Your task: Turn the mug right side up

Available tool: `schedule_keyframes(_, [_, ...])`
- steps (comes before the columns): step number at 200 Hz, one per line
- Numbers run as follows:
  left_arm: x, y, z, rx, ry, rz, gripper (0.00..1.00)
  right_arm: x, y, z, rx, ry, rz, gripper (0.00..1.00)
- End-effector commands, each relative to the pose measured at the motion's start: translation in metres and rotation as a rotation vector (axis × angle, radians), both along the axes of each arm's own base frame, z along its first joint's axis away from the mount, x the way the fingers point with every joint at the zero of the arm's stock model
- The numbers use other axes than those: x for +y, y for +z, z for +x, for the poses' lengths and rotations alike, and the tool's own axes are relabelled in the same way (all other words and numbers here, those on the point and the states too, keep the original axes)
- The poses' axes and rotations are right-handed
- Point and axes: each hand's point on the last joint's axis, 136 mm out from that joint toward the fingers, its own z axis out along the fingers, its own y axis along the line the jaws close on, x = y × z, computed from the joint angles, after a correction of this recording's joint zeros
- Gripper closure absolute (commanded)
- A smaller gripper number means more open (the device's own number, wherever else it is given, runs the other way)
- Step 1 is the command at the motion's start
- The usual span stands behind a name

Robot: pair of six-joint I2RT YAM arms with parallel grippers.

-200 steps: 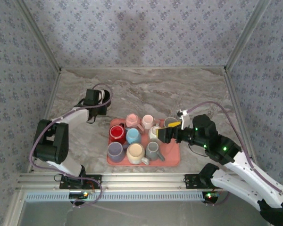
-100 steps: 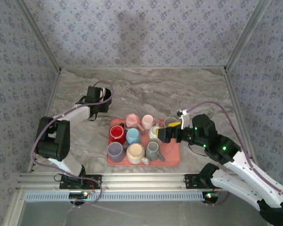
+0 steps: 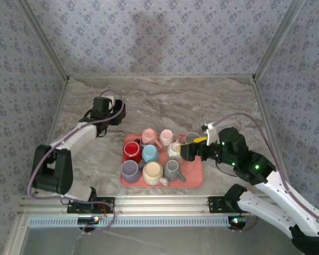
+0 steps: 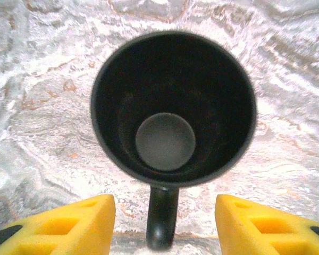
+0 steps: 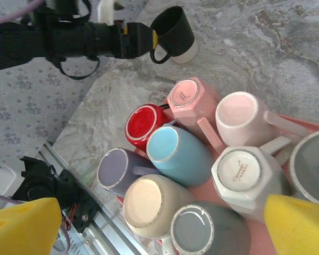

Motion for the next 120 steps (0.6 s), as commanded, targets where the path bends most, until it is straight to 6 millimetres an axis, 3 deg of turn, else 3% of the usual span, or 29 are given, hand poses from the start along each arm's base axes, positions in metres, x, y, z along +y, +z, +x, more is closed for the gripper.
schedule_keyframes(1, [0.0, 0.043, -0.022, -0.079, 0.028, -0.063, 0.47, -0.014, 0.003, -0.001, -0.021, -0.012, -0.103, 0.0])
schedule_keyframes(34, [-0.003, 0.087, -0.064, -0.099, 0.05, -0.144, 0.46, -0.018, -0.006, 0.001, -0.006, -0.017, -0.212, 0.0])
schedule_keyframes(59, [-0.032, 0.112, -0.101, -0.055, -0.085, -0.116, 0.46, -0.018, -0.021, -0.003, -0.004, 0.064, -0.363, 0.0])
schedule_keyframes(88, [-0.069, 0.126, -0.145, -0.086, -0.284, -0.057, 0.46, -0.009, -0.033, -0.017, -0.003, 0.246, -0.525, 0.0])
schedule_keyframes(120, [-0.076, 0.124, -0.171, -0.071, -0.36, -0.126, 0.46, -0.006, -0.056, -0.023, 0.004, 0.363, -0.73, 0.02])
